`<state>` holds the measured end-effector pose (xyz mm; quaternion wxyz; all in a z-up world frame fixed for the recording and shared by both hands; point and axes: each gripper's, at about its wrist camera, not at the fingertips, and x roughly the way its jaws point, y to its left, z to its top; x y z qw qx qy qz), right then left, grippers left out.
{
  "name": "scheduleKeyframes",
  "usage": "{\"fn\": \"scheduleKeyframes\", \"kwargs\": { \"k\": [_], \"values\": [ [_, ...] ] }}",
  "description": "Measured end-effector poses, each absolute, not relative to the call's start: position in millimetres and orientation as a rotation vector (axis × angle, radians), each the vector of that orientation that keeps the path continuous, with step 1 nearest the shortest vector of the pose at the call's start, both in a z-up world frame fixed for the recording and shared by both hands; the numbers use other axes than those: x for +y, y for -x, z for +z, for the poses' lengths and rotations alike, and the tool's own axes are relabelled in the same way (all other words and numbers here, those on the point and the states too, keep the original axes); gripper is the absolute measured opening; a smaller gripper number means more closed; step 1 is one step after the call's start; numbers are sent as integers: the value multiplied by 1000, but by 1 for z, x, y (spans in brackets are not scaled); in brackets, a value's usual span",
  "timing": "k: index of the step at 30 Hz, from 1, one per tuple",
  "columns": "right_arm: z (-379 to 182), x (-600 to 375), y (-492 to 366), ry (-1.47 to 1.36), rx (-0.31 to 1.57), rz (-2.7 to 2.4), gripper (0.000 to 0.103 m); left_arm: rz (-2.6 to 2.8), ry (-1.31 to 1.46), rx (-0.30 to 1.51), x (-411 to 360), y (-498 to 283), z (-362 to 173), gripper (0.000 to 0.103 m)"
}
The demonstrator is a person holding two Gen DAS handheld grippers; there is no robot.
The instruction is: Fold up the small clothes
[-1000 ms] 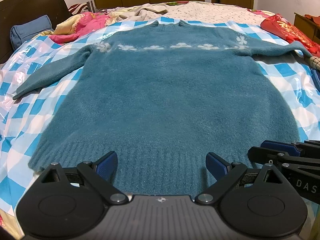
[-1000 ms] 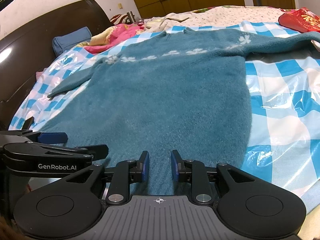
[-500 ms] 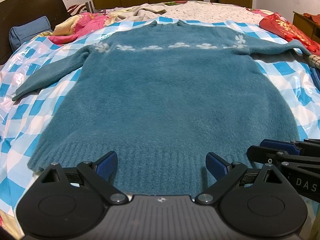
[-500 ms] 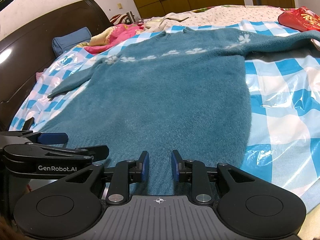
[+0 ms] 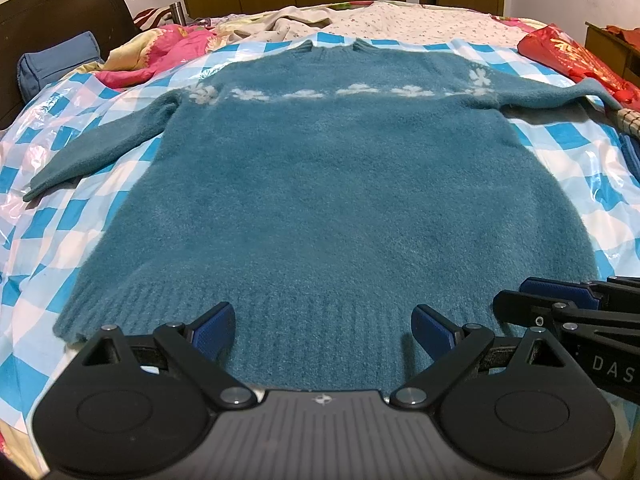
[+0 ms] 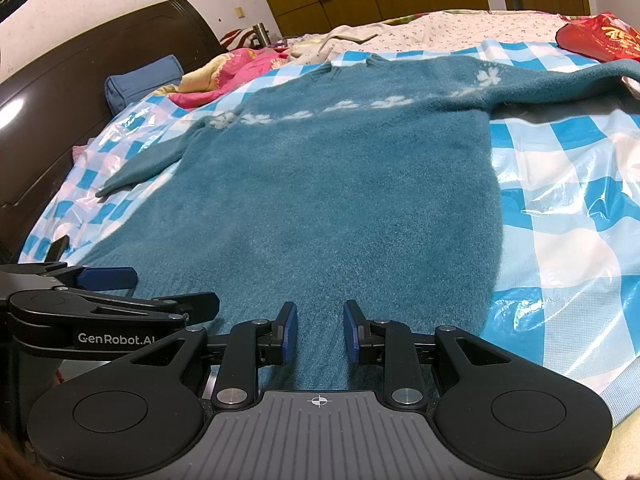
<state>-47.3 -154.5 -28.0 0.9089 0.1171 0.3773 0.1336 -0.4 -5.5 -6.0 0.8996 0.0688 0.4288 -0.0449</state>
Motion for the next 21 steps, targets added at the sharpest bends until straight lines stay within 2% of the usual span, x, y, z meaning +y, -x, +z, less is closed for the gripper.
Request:
{"fn": "scheduleKeyframes", "kwargs": {
  "k": [21],
  "values": [
    [-28, -155, 47, -243, 779, 275, 27, -90, -156, 890, -8, 0, -8, 103]
  ]
}}
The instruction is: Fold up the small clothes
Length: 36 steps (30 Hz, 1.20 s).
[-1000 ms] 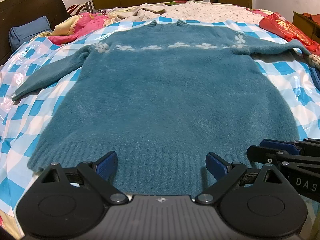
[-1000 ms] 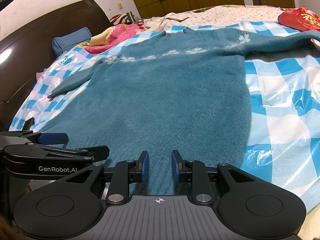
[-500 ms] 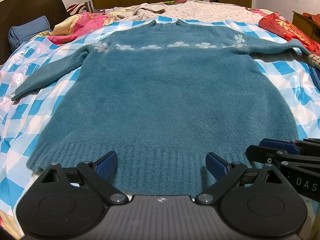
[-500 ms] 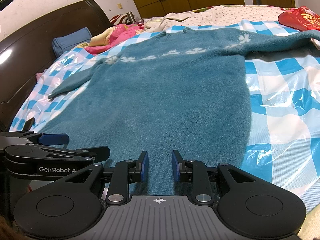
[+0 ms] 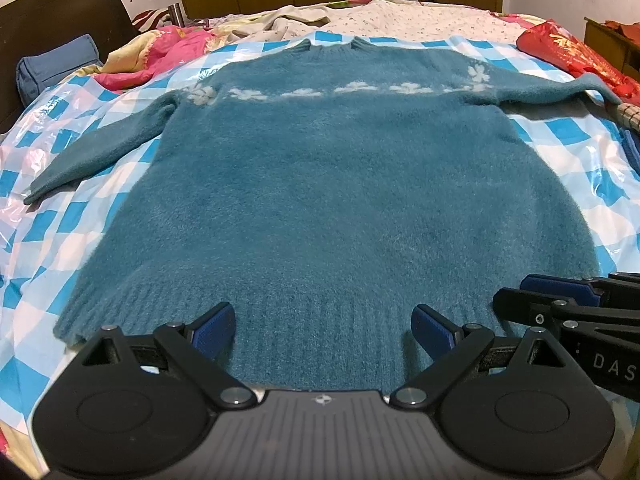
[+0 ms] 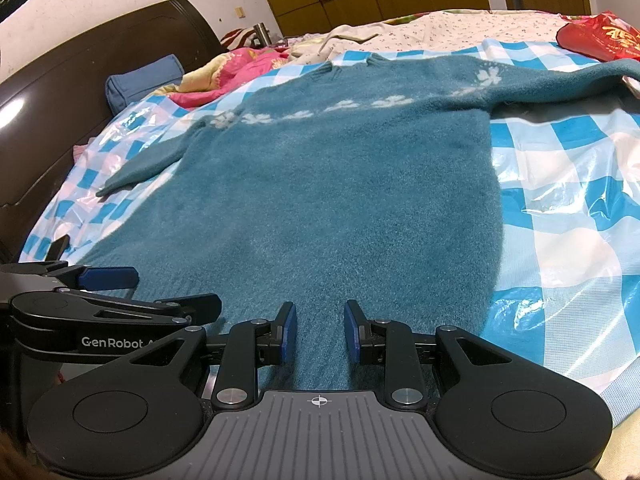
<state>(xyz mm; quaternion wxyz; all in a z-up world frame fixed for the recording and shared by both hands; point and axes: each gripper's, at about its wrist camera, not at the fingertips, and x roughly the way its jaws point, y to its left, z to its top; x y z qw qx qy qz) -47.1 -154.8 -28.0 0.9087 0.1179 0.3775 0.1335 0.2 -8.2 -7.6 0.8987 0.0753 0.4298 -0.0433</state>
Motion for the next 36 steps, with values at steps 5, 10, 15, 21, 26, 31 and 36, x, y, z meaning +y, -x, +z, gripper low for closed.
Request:
{"fn": "scheduleKeyframes", "kwargs": {
  "k": [5, 10, 15, 21, 26, 31, 36],
  "values": [
    [-29, -154, 48, -240, 779, 275, 27, -83, -163, 898, -10, -1, -9, 103],
    [-29, -153, 49, -241, 779, 276, 28, -89, -166, 895, -9, 0, -9, 103],
    [-27, -155, 49, -258, 777, 273, 28, -110, -191, 867, -14, 3, -2, 103],
    [-21, -174, 45, -347, 762, 235, 30, -162, -209, 838, -24, -1, 9, 103],
    [-15, -199, 32, -431, 750, 190, 32, -206, -183, 851, -36, -20, 13, 103],
    [1, -244, 3, -487, 678, 83, 36, -265, -181, 819, -58, -42, 22, 103],
    [9, -315, -38, -609, 569, -100, 45, -332, -176, 792, -91, -71, 28, 103]
  ]
}}
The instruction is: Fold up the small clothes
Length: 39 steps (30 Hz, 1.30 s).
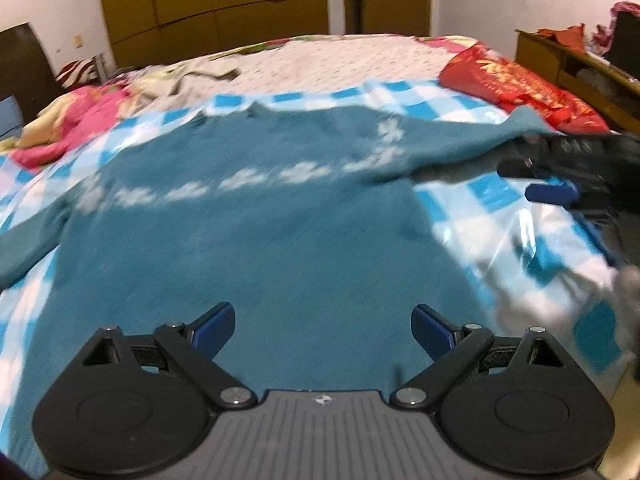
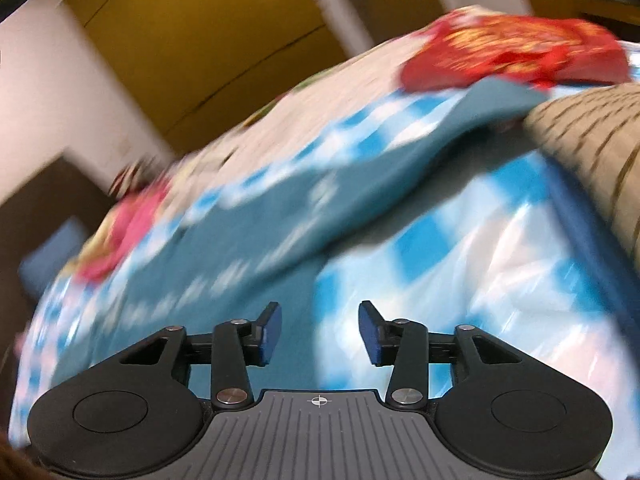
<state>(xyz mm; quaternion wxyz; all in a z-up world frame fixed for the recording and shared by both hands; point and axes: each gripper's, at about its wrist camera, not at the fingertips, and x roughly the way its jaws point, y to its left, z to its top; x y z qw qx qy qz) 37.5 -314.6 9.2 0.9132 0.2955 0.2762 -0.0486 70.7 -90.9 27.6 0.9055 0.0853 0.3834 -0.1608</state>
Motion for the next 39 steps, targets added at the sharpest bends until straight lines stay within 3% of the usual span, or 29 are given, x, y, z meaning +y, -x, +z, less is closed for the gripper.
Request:
{"fn": "scheduleKeyframes", "kwargs": {
  "k": [8, 14, 15, 17, 19, 27, 30, 31, 36, 38, 39],
  "values": [
    [-21, -410, -91, -962, 424, -311, 52, -386, -192, 785, -130, -107, 6, 103],
    [-37, -433, -131, -1066, 336, -388, 52, -392, -140, 798, -126, -125, -7, 103],
    [-39, -436, -136, -1077, 320, -413, 50, -386, -136, 792, -123, -127, -8, 103],
    [-35, -441, -144, -1070, 294, -434, 27, -373, -121, 782, -115, -128, -7, 103],
    [-18, -430, -157, -959, 314, -439, 20, -362, -100, 776, -102, -128, -4, 103],
    [55, -256, -217, -264, 355, -95, 14, -275, -59, 723, -43, -110, 9, 103],
    [45, -169, -226, 11, 378, 81, 12, -235, -53, 719, -25, -103, 2, 103],
    [34, -141, -227, 101, 399, 141, 8, -229, -48, 729, -19, -103, -2, 103],
    [-16, -68, -224, 346, 532, 260, 8, -212, -67, 723, -3, -106, -13, 103],
    [-22, -55, -217, 382, 557, 273, 16, -212, -55, 717, 3, -108, -14, 103],
    [-23, -51, -213, 396, 562, 276, 16, -214, -39, 718, 7, -109, -14, 103]
  ]
}}
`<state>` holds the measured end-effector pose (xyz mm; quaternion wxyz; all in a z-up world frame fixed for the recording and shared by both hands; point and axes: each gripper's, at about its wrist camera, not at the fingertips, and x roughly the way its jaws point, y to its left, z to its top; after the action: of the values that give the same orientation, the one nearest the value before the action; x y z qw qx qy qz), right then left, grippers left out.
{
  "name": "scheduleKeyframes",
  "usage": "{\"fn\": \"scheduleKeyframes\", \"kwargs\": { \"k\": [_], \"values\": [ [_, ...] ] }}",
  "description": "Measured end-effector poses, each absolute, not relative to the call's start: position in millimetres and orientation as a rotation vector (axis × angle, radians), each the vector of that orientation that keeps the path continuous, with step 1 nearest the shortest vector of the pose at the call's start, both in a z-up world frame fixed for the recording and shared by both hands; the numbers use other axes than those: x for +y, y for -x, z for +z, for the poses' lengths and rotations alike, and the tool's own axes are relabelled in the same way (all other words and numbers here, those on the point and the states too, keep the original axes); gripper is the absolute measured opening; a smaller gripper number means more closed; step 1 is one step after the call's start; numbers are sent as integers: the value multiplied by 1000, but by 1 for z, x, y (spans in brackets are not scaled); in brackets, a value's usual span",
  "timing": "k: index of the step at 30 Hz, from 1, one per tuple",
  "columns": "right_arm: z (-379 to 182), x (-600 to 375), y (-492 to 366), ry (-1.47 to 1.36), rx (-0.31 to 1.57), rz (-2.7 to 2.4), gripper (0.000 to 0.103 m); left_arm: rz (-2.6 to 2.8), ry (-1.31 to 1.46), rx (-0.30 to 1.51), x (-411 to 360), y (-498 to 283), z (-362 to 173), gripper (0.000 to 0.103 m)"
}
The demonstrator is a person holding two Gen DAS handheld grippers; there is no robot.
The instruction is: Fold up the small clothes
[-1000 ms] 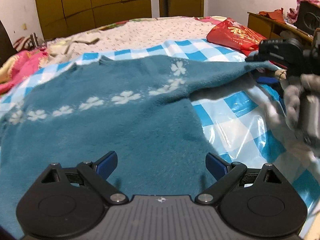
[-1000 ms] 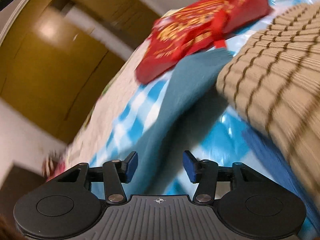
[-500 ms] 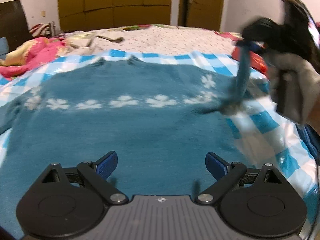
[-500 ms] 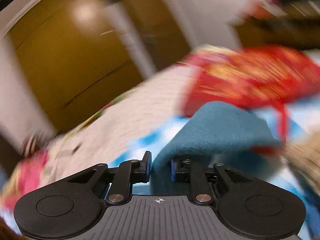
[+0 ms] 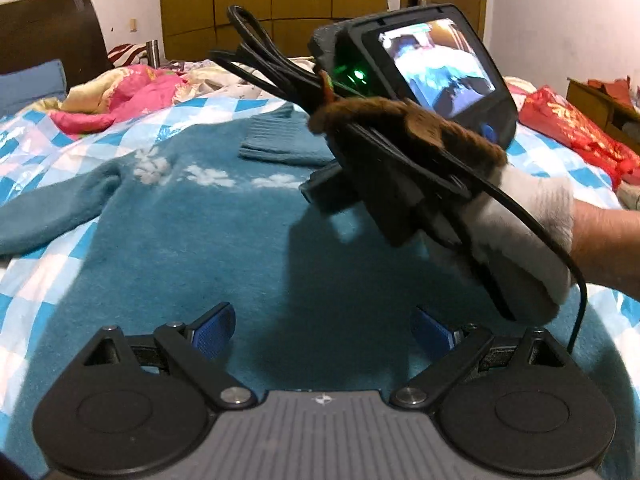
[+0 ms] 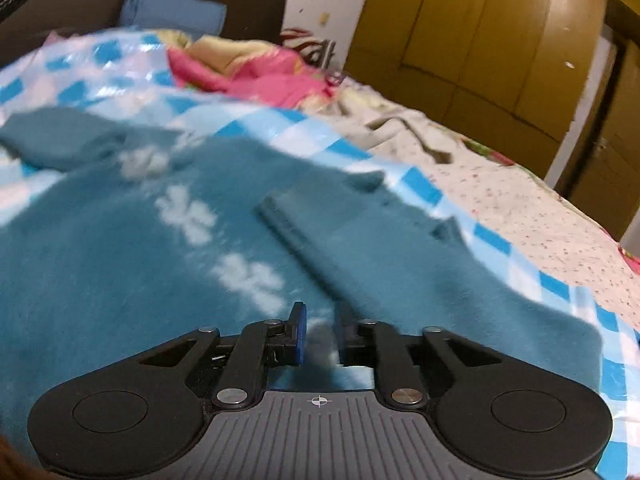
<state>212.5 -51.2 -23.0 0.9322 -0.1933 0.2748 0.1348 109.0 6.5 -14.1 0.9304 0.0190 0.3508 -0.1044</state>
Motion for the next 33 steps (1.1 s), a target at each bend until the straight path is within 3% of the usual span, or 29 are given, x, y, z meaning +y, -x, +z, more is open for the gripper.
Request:
{"fn": "scheduleKeyframes", "kwargs": {
  "k": [13, 20, 26, 33],
  "values": [
    [-36, -6, -260, 626, 488, 222, 33, -203, 51, 711, 26, -113, -15, 103],
    [-33, -5, -274, 561, 515, 205, 14, -188, 65, 706, 34, -115, -15, 103],
    [0, -7, -237, 440, 470, 295, 13, -180, 74, 690, 36, -113, -13, 103],
    [-24, 7, -239, 499, 599, 389, 20, -162, 96, 696, 42, -115, -13, 103]
  ]
}}
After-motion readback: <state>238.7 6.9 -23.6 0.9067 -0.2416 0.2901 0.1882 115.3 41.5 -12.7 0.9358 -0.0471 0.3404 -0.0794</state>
